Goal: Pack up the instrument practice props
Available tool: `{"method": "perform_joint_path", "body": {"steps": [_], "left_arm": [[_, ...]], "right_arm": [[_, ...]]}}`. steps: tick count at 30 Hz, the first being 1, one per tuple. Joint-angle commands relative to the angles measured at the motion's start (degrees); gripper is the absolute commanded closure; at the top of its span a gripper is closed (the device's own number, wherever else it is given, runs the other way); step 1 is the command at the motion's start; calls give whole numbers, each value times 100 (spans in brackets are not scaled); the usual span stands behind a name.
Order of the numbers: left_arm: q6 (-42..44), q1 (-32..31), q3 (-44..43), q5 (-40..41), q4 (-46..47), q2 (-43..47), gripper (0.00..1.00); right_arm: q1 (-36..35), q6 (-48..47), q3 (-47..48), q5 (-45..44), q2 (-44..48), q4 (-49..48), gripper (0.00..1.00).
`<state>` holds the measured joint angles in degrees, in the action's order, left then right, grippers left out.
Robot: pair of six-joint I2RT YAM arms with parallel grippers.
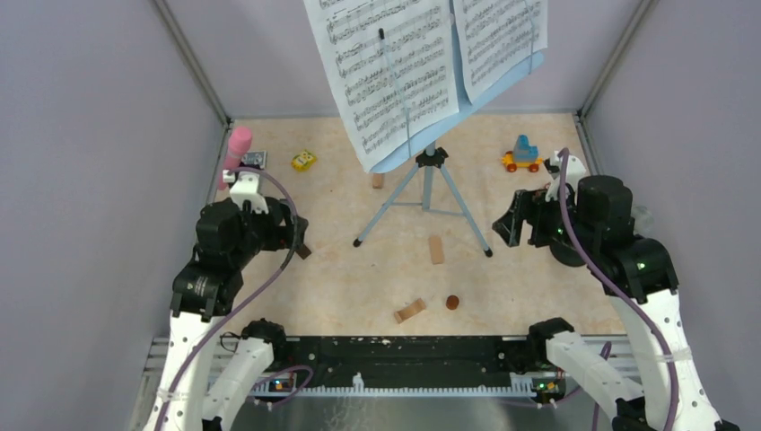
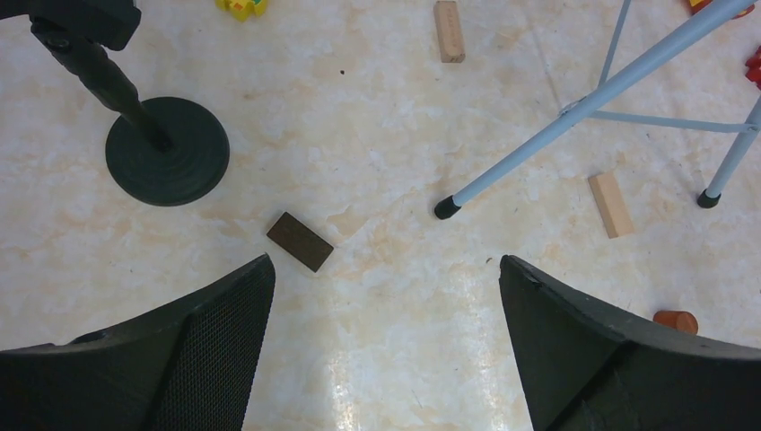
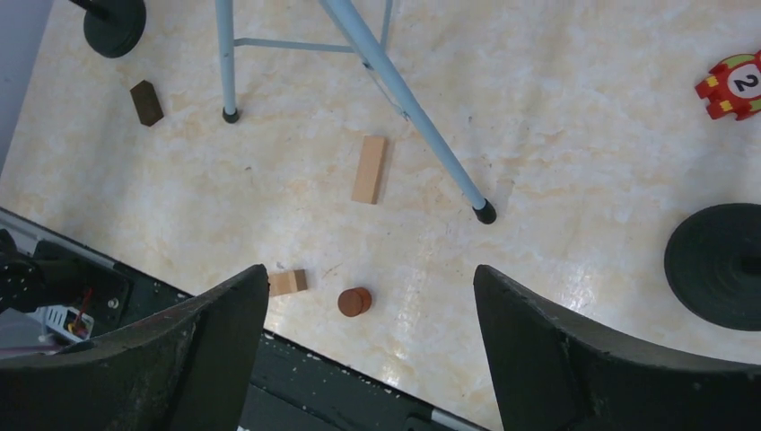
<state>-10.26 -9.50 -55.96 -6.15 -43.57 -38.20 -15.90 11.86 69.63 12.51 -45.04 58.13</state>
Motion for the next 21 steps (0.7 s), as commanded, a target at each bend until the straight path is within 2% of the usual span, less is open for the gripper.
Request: {"method": "perform_joint_path", "body": {"steps": [1,6,10,12,16,21], "left_arm": [[-37,-17,254,-19,489,216,1],[-27,-17,377,-11,654,347,1],[-3,-17,695,-272,1113,471,1],[-46,-17,836,-114,1214,526,1],[-107,-13,1068,113,1358,672,1],[11,-17,1149,-83,1465,826,1]], "right_arm": [[-40,217,-62,-545,125,-206,15],[-45,380,-478,-387,415,-815,14],[-45,640,-1017,-547,673,-1645,13],[-45,626,-1273,-494,750,-2160,13],[-45,732,-2251,-101,946,-3973,12],[-45,785,-3419,346,751,-6666,13]]}}
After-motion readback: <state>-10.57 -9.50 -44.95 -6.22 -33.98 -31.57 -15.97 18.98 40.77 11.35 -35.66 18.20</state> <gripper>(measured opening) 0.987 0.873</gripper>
